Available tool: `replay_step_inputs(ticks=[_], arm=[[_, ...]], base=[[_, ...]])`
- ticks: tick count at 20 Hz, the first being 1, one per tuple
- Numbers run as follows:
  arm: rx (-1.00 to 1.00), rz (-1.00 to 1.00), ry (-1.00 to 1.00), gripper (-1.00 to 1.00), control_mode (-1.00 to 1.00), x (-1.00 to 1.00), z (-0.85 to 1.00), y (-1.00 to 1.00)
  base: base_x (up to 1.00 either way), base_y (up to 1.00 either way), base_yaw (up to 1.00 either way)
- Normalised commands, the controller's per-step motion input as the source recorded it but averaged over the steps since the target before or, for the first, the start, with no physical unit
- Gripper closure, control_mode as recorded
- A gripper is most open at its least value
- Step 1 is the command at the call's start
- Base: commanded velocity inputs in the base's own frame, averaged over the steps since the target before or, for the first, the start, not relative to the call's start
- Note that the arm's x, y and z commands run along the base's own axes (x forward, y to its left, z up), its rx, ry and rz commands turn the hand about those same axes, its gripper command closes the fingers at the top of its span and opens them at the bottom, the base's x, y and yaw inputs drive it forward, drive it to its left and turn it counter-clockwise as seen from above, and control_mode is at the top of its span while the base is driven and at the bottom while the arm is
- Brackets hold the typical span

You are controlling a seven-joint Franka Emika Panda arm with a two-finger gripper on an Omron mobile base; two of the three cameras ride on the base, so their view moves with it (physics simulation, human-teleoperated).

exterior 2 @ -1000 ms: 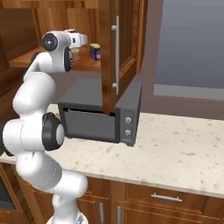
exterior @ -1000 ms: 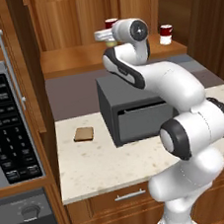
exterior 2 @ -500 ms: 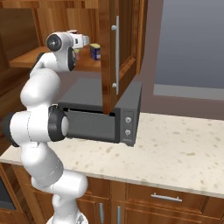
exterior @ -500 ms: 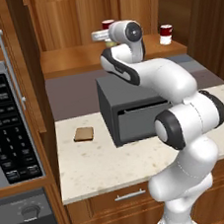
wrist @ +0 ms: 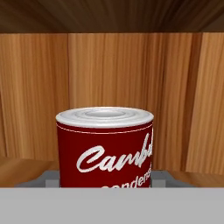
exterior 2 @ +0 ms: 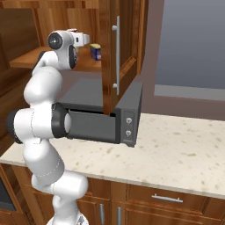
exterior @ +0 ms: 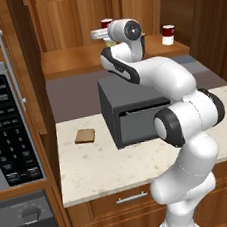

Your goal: Stack two cans on top of the other two cans in the cabinet.

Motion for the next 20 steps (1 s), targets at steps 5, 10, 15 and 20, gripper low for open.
replay_step_inputs(ticks=[5,10,15,20], arm=[[0.00,0.00,0.00,1.00,-1.00,-0.02,0.00,0.00],[0.00,0.00,0.00,1.00,-1.00,0.00,-0.05,0.00],[0.00,0.00,0.00,1.00,-1.00,0.00,-0.14,0.00],[0.00,0.00,0.00,1.00,-1.00,0.00,-0.16,0.00]], base=[[0.00,0.00,0.00],[0.00,0.00,0.00],[0.00,0.00,0.00],[0.00,0.00,0.00]])
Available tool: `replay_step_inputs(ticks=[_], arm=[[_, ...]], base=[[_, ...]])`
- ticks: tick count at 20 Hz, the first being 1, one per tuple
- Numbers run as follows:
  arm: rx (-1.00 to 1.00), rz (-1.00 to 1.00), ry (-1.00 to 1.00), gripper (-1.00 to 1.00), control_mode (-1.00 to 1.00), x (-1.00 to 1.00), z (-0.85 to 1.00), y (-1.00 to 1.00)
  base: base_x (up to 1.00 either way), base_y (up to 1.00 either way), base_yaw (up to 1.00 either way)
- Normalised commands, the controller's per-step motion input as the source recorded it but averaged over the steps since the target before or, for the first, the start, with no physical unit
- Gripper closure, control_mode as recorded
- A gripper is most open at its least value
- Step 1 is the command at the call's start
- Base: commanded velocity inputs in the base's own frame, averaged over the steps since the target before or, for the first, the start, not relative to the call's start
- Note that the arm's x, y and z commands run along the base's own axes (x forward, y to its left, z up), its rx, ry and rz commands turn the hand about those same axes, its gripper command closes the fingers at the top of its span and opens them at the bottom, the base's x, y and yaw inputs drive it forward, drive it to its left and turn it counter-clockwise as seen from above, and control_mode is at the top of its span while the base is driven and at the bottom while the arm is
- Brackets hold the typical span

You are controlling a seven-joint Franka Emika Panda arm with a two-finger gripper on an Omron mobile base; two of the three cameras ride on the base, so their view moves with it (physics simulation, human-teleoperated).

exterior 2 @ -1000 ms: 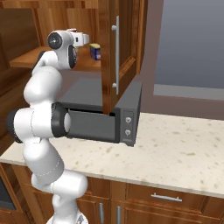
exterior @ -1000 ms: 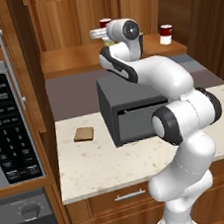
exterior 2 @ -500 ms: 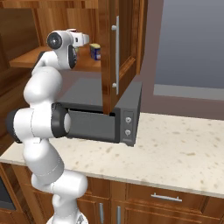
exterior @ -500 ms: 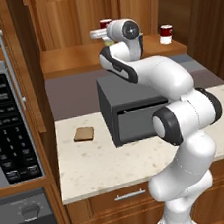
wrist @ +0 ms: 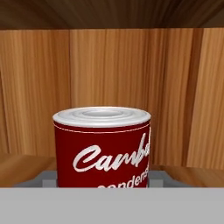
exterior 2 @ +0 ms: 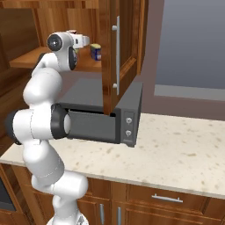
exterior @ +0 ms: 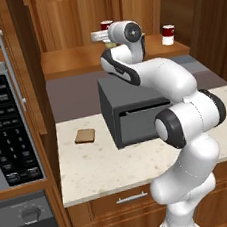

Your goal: Stack two cans on top of the other two cans in the cabinet.

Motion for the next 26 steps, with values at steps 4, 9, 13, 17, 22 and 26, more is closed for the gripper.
replay_step_inputs(ticks=[4,9,13,17,22,26], arm=[[0.00,0.00,0.00,1.00,-1.00,0.04,-0.17,0.00],[0.00,0.00,0.00,-1.00,-1.00,0.07,-0.10,-0.01],[0.00,0.00,0.00,-1.00,-1.00,-0.06,0.00,-0.08],[0.00,0.00,0.00,-1.00,-1.00,-0.26,-0.05,-0.17],[0.00,0.00,0.00,-1.00,-1.00,-0.39,-0.08,-0.18],[0.00,0.00,0.00,-1.00,-1.00,-0.58,-0.03,-0.24]], base=[[0.00,0.00,0.00],[0.00,0.00,0.00],[0.00,0.00,0.00],[0.00,0.00,0.00],[0.00,0.00,0.00],[0.00,0.00,0.00]])
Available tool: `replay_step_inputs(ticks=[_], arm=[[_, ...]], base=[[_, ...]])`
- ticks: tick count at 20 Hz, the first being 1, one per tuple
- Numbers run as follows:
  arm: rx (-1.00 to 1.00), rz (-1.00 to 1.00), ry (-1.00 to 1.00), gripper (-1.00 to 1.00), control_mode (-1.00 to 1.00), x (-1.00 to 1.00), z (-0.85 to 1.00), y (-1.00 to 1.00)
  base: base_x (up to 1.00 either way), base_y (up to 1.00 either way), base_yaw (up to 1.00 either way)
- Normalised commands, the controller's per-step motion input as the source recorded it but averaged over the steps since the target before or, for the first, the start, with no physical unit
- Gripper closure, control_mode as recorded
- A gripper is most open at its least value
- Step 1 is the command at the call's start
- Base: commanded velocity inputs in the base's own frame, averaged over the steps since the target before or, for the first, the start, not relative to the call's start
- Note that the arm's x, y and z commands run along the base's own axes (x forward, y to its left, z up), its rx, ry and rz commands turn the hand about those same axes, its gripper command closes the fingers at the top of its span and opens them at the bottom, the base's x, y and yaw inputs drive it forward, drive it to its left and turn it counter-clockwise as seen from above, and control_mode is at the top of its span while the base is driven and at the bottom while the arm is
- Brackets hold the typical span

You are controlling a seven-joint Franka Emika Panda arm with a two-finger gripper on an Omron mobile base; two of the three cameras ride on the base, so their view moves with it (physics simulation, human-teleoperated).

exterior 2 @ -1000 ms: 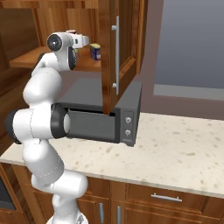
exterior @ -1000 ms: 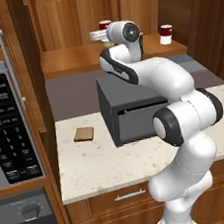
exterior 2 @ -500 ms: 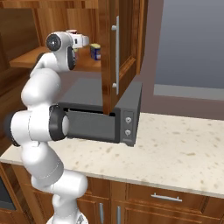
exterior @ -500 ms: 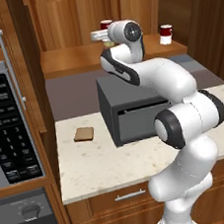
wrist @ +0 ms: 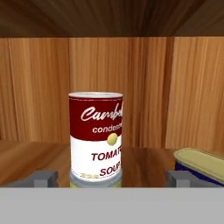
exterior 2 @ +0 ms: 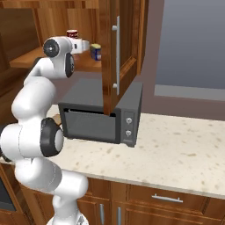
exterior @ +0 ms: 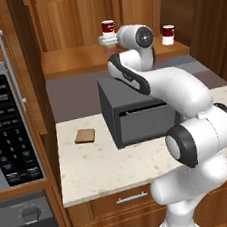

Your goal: Stack two cans on top of the other two cans in the cabinet.

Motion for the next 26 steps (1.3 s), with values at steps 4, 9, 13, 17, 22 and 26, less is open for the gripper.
replay_step_inputs(ticks=[4,9,13,17,22,26], arm=[[0.00,0.00,0.00,-1.00,-1.00,-0.57,0.00,-0.34],[0.00,0.01,0.01,-1.00,-1.00,-0.35,0.00,-0.38],[-0.08,0.01,0.07,-1.00,-1.00,-0.14,0.00,-0.30],[-0.12,-0.05,0.23,-1.00,-1.00,-0.02,0.07,-0.20],[-0.03,-0.02,0.18,-1.00,-1.00,0.00,0.01,-0.31],[0.00,0.00,0.10,-1.00,-1.00,0.00,-0.01,-0.29]], base=[[0.00,0.00,0.00],[0.00,0.00,0.00],[0.00,0.00,0.00],[0.00,0.00,0.00],[0.00,0.00,0.00],[0.00,0.00,0.00]])
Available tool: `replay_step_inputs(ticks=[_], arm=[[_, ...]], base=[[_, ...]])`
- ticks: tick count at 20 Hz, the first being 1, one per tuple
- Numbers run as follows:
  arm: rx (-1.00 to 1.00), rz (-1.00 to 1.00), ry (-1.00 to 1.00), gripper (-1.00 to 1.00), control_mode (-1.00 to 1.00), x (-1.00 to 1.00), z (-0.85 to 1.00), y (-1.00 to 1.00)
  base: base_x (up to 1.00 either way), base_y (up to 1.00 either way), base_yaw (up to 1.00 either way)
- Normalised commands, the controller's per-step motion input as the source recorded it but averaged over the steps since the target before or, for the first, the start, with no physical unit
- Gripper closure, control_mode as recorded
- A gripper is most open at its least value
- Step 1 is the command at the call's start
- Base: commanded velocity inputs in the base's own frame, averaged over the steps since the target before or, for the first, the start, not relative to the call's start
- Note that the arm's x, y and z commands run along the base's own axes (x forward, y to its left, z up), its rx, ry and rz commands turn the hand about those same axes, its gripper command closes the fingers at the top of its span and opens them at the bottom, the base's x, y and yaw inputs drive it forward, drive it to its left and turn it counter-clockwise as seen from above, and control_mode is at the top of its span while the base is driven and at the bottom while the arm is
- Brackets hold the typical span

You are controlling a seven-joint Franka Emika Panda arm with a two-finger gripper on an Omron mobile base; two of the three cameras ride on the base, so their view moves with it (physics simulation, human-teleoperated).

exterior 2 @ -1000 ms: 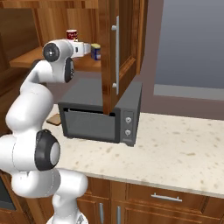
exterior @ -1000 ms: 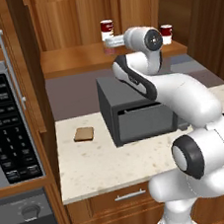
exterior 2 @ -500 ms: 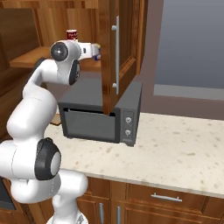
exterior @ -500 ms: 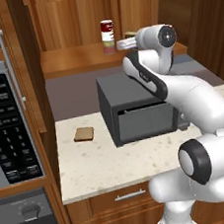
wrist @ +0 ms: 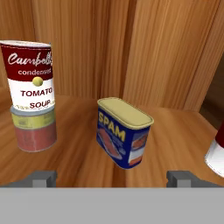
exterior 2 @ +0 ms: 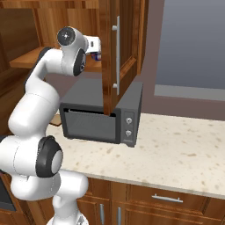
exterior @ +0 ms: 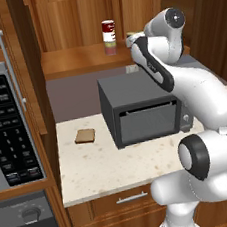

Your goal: Stack two cans on top of the other two cans in the cabinet.

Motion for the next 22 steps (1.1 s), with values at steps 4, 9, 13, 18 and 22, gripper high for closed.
replay_step_inputs(ticks=[4,9,13,18,22], arm=[[0.00,0.00,0.09,-1.00,-1.00,0.06,-0.06,-0.20],[0.00,0.00,0.09,-1.00,-1.00,0.11,-0.11,-0.13],[0.00,0.00,0.00,-1.00,-1.00,0.16,-0.20,-0.03],[0.00,0.00,0.00,-1.00,-1.00,0.28,-0.18,-0.02],[0.00,0.02,0.00,-1.00,-1.00,0.38,-0.06,0.00]], base=[[0.00,0.00,0.00],[0.00,0.00,0.00],[0.00,0.00,0.00],[0.00,0.00,0.00],[0.00,0.00,0.00]])
